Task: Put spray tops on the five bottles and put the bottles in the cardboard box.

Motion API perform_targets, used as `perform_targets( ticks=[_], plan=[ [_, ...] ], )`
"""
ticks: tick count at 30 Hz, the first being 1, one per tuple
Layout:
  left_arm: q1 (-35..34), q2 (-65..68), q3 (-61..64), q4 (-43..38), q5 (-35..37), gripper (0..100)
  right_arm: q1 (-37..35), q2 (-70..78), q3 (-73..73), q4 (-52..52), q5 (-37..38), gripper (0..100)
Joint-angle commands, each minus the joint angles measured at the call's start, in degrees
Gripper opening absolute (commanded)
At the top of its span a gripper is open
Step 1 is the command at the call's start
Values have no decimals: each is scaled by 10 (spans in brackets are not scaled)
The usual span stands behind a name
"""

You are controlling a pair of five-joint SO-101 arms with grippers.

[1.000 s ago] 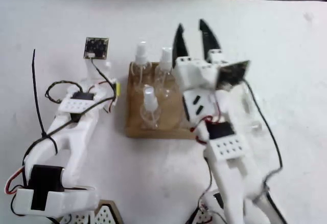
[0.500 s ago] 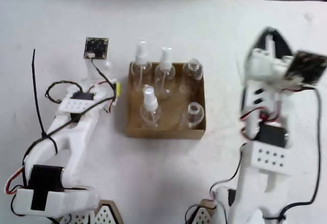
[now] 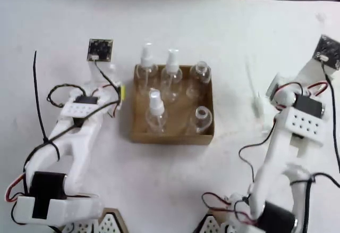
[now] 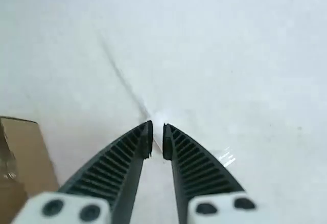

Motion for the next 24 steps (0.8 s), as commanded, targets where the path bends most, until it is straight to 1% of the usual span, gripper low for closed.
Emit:
perform_targets(
  ticks=[1, 3, 8, 10, 12, 14, 17, 20, 24],
  plan=[
    [4, -12, -3, -10, -6, 124, -17, 58, -25, 14, -6, 18],
    [5, -12, -3, -10, -6, 124, -38, 88, -24, 15, -38, 18],
    [5, -12, -3, -10, -6, 124, -80, 147, -27, 23, -224, 18],
    [5, -12, -3, -10, -6, 124, -88, 164, -27, 23, -287, 18],
    [5, -12, -2, -10, -6, 124, -95, 178, -27, 22, -332, 18],
    [5, -12, -2, -9, -6, 124, -97, 190, -27, 21, -363, 18],
    [5, -12, 5, -11, -6, 124, -92, 214, -25, -13, -387, 18],
    [5, -12, 7, -11, -6, 124, -76, 247, -24, -39, -391, 18],
    [3, -13, 8, -11, -6, 124, -69, 284, -27, -46, -391, 16]
  ],
)
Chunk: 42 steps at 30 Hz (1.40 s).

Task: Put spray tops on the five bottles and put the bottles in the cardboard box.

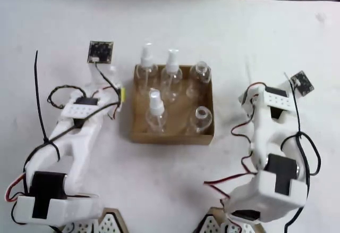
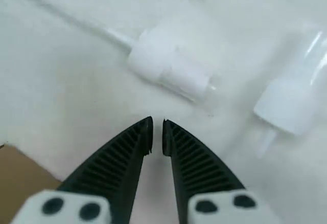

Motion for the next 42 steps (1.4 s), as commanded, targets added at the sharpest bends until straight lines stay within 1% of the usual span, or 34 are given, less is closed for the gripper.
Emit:
perform_targets(
  ticks=[1, 11, 19, 23, 28, 36, 37, 42],
  plan=[
    [2, -13, -2, -11, -6, 124, 12, 22, -25, -12, -6, 16],
    [2, -13, -1, -10, -6, 124, 20, 29, -25, -36, -1, 18],
    [2, -13, -1, -10, -6, 124, 99, 24, -25, -64, -3, 16],
    [2, -13, -1, -10, -6, 124, 110, 23, -27, -64, -1, 16],
    [4, -13, -1, -10, -6, 124, 143, -7, -34, -63, -5, 16],
    [5, -13, -1, -10, -6, 124, 144, -36, -36, -63, -6, 16],
    [5, -13, -1, -10, -6, 124, 143, -44, -35, -62, -8, 16],
    [5, -13, -1, -10, -6, 124, 138, -59, -33, -59, -68, 18]
  ],
)
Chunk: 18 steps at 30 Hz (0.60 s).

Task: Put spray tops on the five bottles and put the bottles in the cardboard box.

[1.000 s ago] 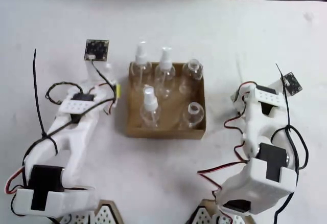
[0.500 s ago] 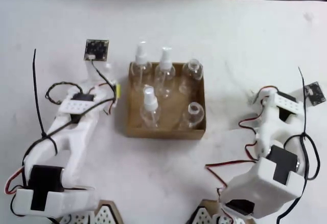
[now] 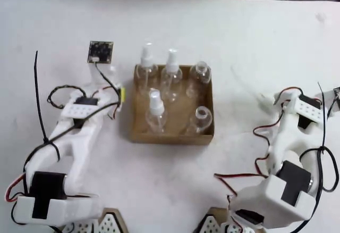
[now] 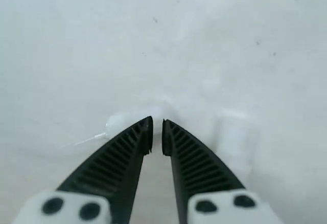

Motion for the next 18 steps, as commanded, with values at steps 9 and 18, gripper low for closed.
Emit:
perform_targets(
  ticks=[9, 18],
  plan=[
    [6, -13, -1, -10, -6, 124, -43, -15, -8, -32, -49, 132],
    [6, -13, -1, -10, -6, 124, -54, 87, 2, -149, -46, 212]
  ],
)
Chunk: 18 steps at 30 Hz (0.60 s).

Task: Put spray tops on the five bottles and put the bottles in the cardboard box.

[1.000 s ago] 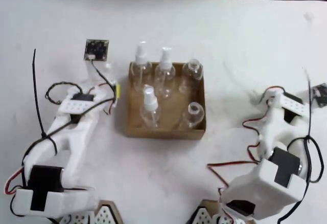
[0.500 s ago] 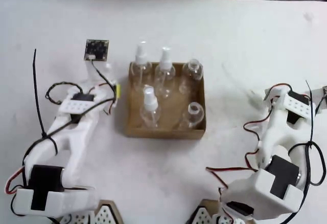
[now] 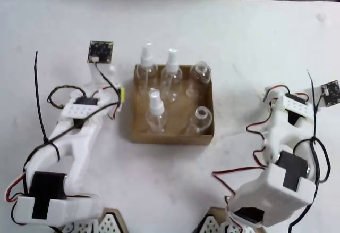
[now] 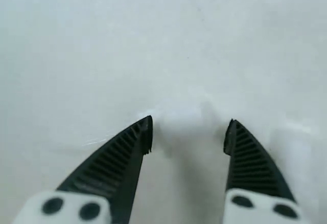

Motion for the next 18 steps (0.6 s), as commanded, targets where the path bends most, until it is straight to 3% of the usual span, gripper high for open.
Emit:
perform_targets(
  ticks=[1, 8, 14, 18],
  plan=[
    [6, -13, -1, -10, -6, 124, -10, 20, -4, -29, 0, 212],
    [7, -13, -1, -10, -6, 124, 0, 13, -4, -30, -2, 201],
    [18, -13, -1, -10, -10, 124, 15, 12, -4, -29, 1, 8],
    [19, -13, 0, -11, -39, 124, 26, 11, -4, -27, 0, 48]
  ],
)
